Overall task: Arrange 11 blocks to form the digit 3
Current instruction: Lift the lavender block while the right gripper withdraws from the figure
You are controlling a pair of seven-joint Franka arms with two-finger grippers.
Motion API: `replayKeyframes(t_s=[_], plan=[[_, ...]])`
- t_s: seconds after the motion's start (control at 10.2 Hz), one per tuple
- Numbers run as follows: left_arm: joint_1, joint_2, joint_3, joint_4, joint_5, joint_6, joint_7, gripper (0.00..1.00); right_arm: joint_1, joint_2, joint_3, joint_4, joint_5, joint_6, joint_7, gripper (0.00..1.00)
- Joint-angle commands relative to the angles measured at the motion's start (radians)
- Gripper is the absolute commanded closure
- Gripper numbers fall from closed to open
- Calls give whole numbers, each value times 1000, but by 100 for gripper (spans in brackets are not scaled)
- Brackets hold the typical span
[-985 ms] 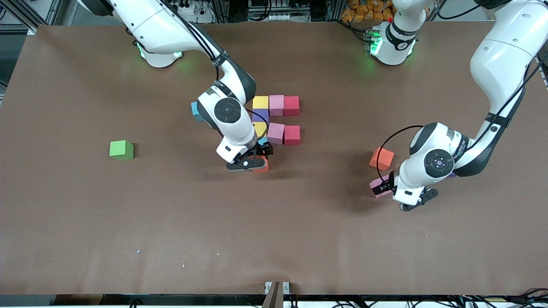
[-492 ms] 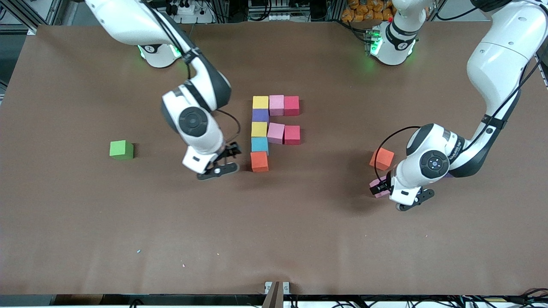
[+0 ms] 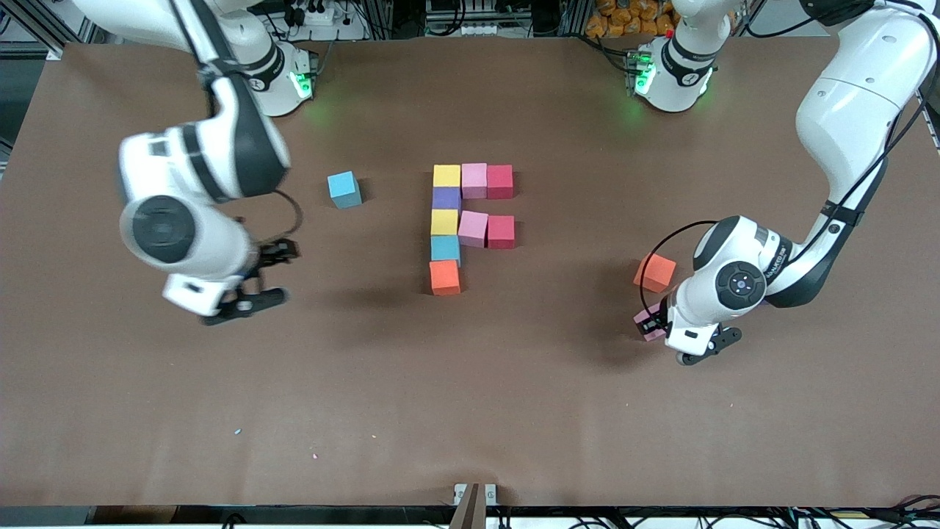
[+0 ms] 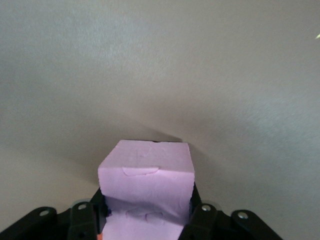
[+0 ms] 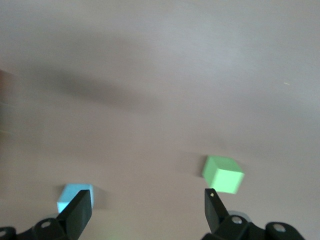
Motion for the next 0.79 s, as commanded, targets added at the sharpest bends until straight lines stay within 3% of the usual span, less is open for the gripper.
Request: replayKeyframes(t_s=[0.0, 0.2, 0.3, 0.59, 0.69], plan=[[-28, -2, 10, 51, -38, -11, -49, 99, -3, -7, -107, 54, 47, -32, -127, 0], [-84, -9, 10, 106, -117, -49, -178, 100, -3, -65, -195, 54, 106, -60, -155, 0], [-126, -6, 10, 123, -125, -57, -289, 100, -4, -96, -208, 57, 107, -104, -155, 0], [-231, -10, 7, 143, -145, -57, -669, 100, -87, -234, -189, 52, 124, -211, -163, 0], [-271, -10, 7, 149, -145, -57, -829, 100, -140, -255, -127, 57, 123, -233, -148, 0]])
